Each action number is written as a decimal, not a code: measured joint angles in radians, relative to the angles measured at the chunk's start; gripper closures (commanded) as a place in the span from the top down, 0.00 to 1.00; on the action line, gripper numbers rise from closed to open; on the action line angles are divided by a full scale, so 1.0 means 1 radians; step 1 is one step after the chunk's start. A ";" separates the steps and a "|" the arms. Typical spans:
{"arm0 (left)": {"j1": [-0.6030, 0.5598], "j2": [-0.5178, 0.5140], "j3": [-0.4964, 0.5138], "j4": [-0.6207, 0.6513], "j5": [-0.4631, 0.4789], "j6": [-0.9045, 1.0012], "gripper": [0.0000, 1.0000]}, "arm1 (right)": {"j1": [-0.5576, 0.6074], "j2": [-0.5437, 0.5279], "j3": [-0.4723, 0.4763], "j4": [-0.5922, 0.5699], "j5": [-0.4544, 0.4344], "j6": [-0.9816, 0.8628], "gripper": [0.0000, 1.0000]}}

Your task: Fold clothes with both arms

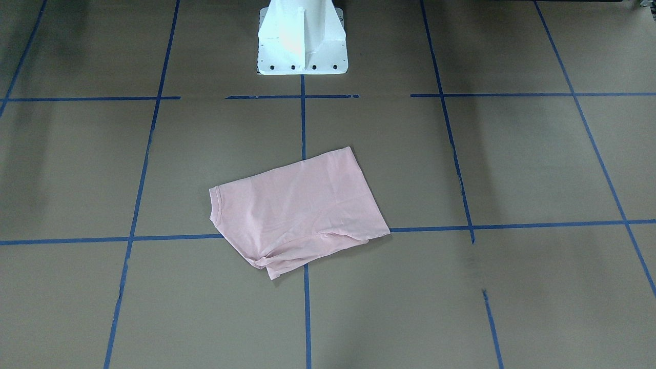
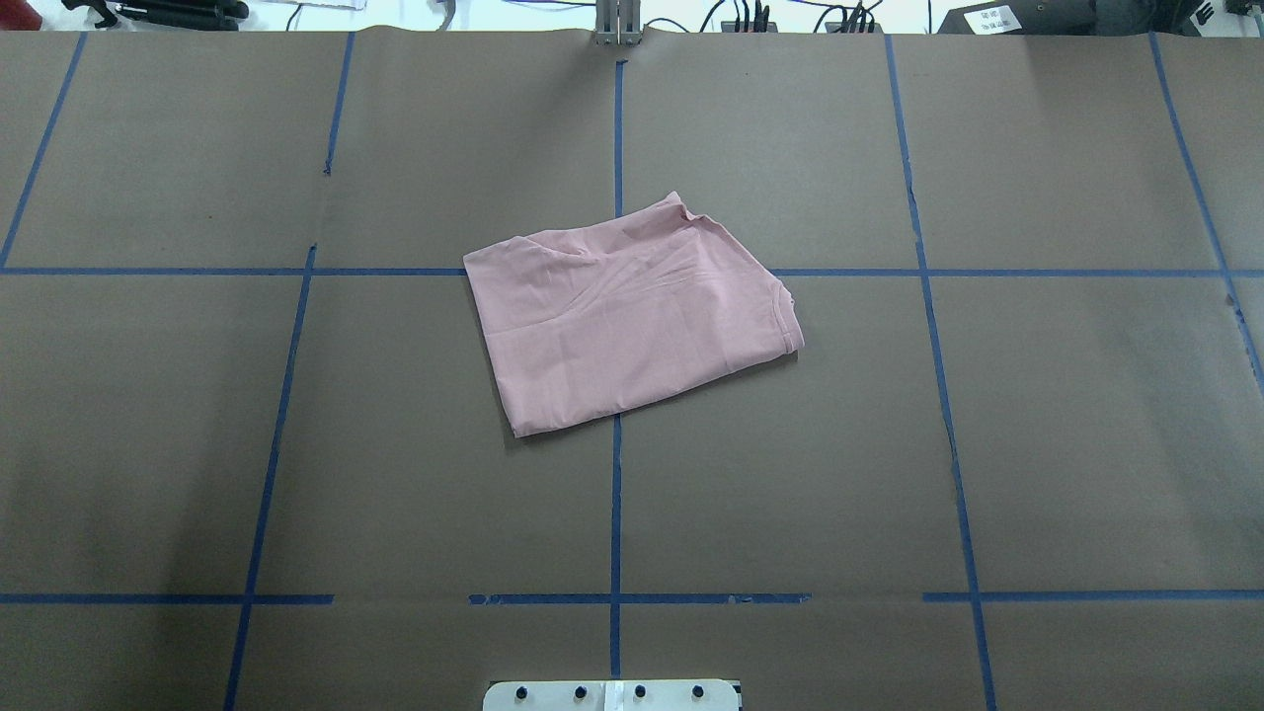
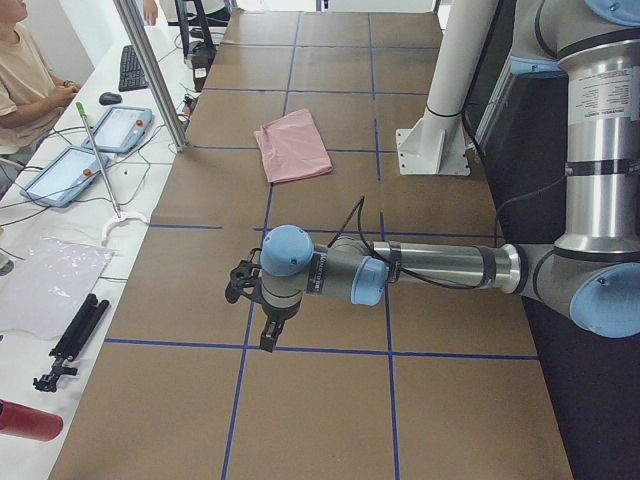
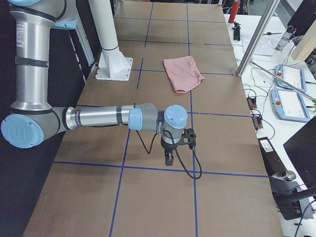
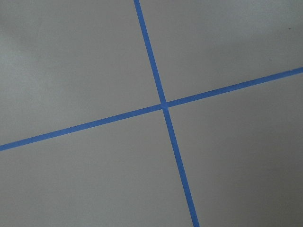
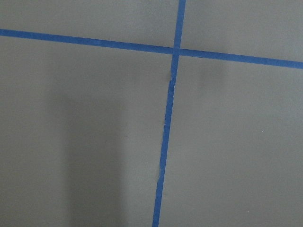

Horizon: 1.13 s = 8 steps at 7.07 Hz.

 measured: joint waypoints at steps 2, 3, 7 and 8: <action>-0.002 -0.016 -0.021 0.115 -0.016 0.010 1.00 | 0.000 -0.002 -0.001 0.000 0.000 0.000 1.00; -0.002 -0.017 -0.020 0.107 -0.016 0.012 1.00 | 0.000 -0.005 0.001 0.000 0.001 0.000 1.00; 0.000 -0.015 -0.008 0.014 -0.019 0.014 1.00 | 0.000 -0.016 0.017 0.002 0.017 -0.001 1.00; 0.000 -0.009 -0.007 0.011 -0.018 0.013 1.00 | 0.000 -0.016 0.021 0.002 0.018 -0.001 1.00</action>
